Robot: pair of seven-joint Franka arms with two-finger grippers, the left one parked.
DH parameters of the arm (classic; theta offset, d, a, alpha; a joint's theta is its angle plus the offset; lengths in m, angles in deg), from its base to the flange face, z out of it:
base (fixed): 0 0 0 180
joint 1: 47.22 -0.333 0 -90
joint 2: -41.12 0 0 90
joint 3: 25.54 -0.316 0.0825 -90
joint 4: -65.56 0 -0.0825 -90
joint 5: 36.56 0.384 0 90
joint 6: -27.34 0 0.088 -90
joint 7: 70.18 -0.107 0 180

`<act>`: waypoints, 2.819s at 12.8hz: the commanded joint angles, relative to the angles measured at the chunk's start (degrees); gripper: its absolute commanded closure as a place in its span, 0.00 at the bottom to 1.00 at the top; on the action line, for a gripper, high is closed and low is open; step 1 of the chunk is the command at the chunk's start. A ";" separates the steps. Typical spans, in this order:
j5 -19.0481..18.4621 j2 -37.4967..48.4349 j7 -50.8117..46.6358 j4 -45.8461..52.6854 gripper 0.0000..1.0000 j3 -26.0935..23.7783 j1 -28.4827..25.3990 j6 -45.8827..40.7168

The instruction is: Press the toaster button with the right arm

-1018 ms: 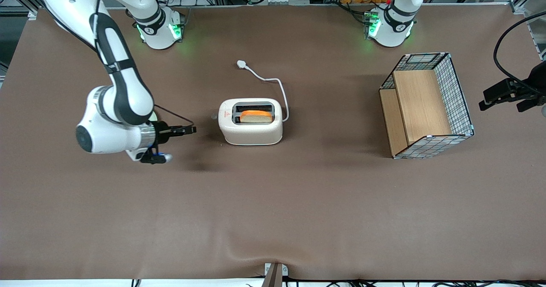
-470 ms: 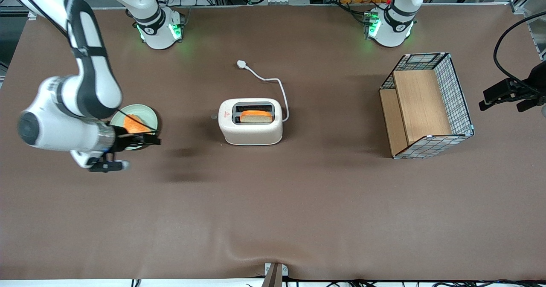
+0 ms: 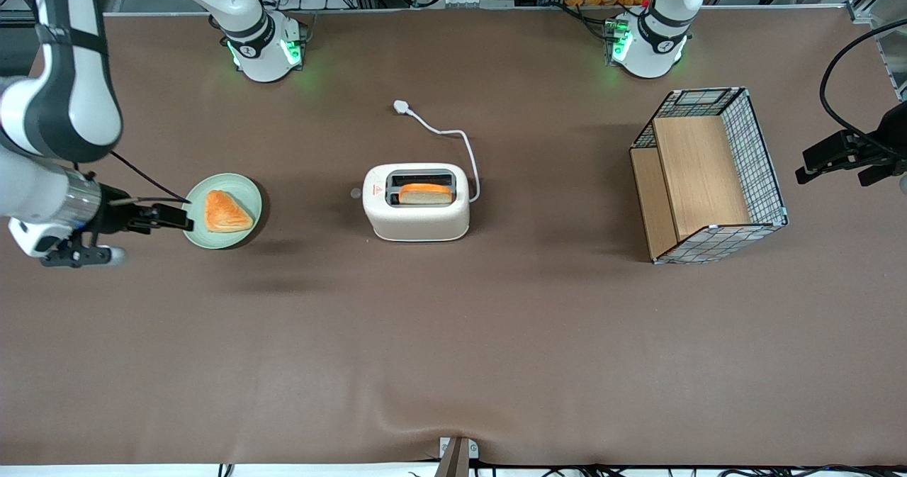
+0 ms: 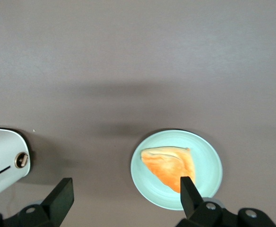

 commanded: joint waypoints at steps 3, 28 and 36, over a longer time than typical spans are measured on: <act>-6.21 7.79 -2.41 -1.99 0.00 -10.41 9.33 -2.49; -10.88 12.55 -14.02 14.45 0.00 -17.13 15.16 -21.84; -10.87 12.81 -13.32 14.36 0.00 -17.21 14.89 -22.98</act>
